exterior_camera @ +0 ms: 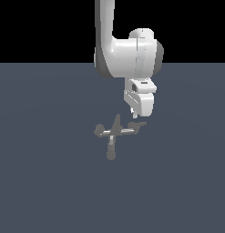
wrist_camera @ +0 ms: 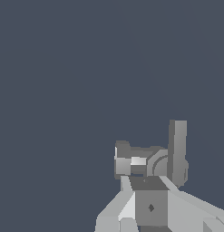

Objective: Turn on the faucet by rotating a designated handle.

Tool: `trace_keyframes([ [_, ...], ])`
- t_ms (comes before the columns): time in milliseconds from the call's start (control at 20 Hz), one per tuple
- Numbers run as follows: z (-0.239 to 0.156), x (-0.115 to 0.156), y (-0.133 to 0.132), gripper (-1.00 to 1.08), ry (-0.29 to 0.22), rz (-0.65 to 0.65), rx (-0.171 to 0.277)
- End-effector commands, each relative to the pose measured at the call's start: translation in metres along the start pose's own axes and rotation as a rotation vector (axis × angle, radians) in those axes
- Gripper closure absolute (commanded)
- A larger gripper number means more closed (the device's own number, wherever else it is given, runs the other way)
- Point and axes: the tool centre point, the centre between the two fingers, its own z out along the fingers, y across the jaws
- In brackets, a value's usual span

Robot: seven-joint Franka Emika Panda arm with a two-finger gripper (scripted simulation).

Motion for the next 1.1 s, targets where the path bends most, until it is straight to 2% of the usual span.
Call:
trace_keyframes([
  [0,0.01,0.009,-0.004,1.08,0.0,0.04,0.002],
  [300,0.024,0.022,-0.008,1.08,-0.002,0.095,0.004],
  [700,0.026,0.024,-0.008,1.08,-0.002,0.103,0.004],
  [1050,0.026,0.041,0.018,1.08,-0.002,0.103,0.004],
])
